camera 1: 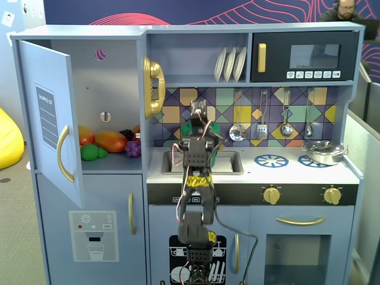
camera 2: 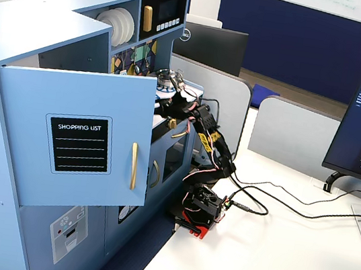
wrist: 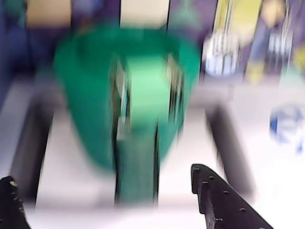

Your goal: Pick up the lid from the counter and put it on the green recipient

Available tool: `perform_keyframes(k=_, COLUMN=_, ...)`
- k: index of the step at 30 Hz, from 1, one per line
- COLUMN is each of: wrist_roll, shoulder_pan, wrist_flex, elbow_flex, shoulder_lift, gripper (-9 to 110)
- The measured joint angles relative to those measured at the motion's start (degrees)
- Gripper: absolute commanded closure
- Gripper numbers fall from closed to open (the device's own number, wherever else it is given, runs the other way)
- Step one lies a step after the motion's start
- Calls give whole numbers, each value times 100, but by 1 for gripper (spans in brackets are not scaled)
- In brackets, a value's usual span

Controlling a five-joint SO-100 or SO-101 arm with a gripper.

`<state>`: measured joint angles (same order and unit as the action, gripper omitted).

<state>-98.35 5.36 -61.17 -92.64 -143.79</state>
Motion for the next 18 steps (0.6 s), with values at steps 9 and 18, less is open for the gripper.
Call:
perform_keyframes(k=9, wrist_roll=0, shoulder_pan=0, wrist_flex=-677, elbow_flex=-2153, shoulder_lift=-1503, gripper=88)
perform_keyframes(k=18, wrist_roll=-527, shoulder_pan=-9, wrist_flex=976, elbow_flex=-5309, shoulder_lift=-1854, gripper=101)
